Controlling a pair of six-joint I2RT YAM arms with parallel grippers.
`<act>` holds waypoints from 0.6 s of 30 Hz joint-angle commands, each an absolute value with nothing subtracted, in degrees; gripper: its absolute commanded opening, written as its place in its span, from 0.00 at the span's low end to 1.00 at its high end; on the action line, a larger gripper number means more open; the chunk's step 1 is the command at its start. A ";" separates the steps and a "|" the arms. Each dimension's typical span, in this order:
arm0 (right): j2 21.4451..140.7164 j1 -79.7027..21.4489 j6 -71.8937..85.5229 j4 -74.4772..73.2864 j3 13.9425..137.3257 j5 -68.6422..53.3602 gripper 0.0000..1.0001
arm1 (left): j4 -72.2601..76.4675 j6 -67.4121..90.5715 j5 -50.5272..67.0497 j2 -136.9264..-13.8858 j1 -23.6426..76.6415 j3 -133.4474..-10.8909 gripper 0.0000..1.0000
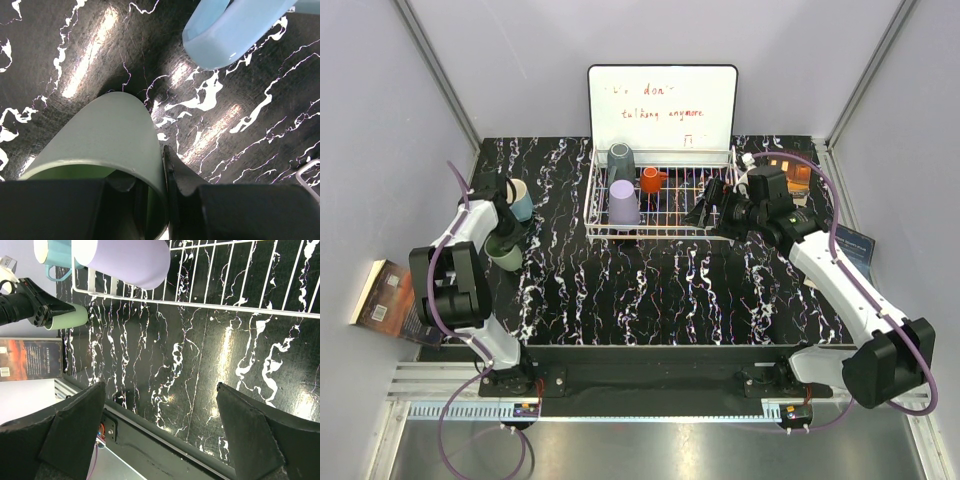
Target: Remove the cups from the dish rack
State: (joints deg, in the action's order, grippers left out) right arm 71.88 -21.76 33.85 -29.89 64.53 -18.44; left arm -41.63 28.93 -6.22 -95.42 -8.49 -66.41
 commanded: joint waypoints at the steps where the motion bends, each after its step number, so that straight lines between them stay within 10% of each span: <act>1: 71.98 -22.06 32.61 -29.53 64.69 -17.31 0.99 | -41.66 29.09 -6.15 -91.94 -8.96 -68.03 0.22; 18: 72.42 -22.32 31.99 -29.18 65.30 -18.11 0.99 | -48.77 31.62 -10.98 -79.47 -8.96 -74.87 0.67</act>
